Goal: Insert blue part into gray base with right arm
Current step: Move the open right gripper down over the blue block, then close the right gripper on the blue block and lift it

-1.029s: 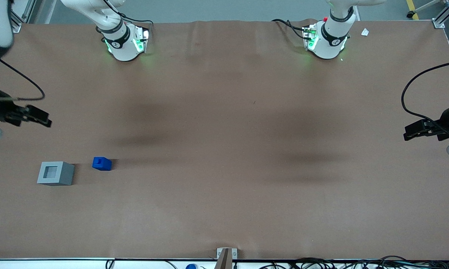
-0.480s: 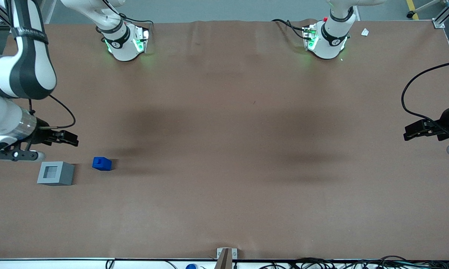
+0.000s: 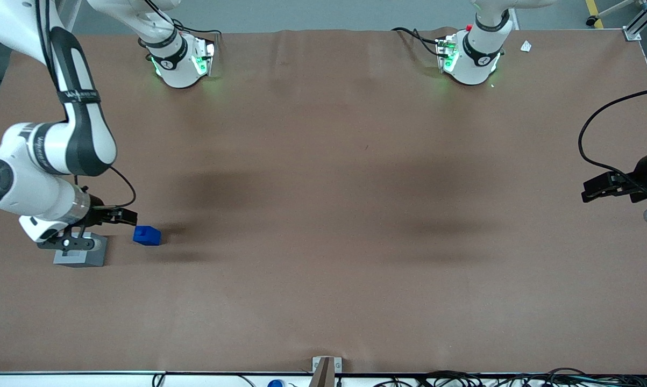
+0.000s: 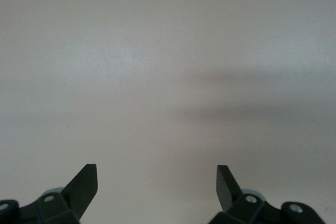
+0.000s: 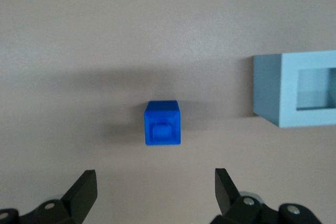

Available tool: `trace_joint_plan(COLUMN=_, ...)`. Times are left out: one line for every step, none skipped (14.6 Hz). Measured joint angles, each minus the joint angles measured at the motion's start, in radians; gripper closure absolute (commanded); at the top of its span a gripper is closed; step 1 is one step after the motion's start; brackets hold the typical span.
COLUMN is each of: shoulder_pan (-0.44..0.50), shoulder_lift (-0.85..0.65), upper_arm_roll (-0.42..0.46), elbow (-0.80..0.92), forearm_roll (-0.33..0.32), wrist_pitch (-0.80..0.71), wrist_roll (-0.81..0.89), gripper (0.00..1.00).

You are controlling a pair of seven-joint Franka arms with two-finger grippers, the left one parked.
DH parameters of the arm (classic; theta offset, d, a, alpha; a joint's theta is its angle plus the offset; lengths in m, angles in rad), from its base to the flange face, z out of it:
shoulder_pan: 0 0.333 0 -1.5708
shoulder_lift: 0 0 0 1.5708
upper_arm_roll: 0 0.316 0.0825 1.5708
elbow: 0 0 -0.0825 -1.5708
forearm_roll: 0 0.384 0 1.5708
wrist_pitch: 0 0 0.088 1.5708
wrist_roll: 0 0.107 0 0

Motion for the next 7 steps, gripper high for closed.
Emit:
trace_joint_plan(shoulder_pan=0.004, shoulder_lift=0.005, upper_arm_roll=0.000, elbow=-0.033, forearm_roll=0.000, wrist_pitch=0.054, wrist_roll=0.000, gripper=0.08)
trace_joint_plan(shoulder_pan=0.007, shoulder_lift=0.011, upper_arm_roll=0.000, elbow=-0.061, forearm_roll=0.000, wrist_pitch=0.096, wrist_roll=0.000, gripper=0.10)
trace_joint_plan(shoulder_pan=0.009, shoulder_lift=0.019, upper_arm_roll=0.000, elbow=-0.080, forearm_roll=0.000, wrist_pitch=0.122, wrist_roll=0.000, gripper=0.12)
trace_joint_plan(shoulder_pan=0.010, shoulder_lift=0.028, upper_arm_roll=0.000, elbow=-0.091, forearm_roll=0.000, wrist_pitch=0.140, wrist_roll=0.000, gripper=0.14)
trace_joint_plan(shoulder_pan=0.010, shoulder_lift=0.037, upper_arm_roll=0.000, elbow=-0.096, forearm_roll=0.000, wrist_pitch=0.155, wrist_roll=0.000, gripper=0.16)
trace_joint_plan(shoulder_pan=0.010, shoulder_lift=0.047, upper_arm_roll=0.000, elbow=-0.097, forearm_roll=0.000, wrist_pitch=0.166, wrist_roll=0.000, gripper=0.18)
trace_joint_plan(shoulder_pan=0.010, shoulder_lift=0.056, upper_arm_roll=0.000, elbow=-0.097, forearm_roll=0.000, wrist_pitch=0.177, wrist_roll=0.000, gripper=0.20)
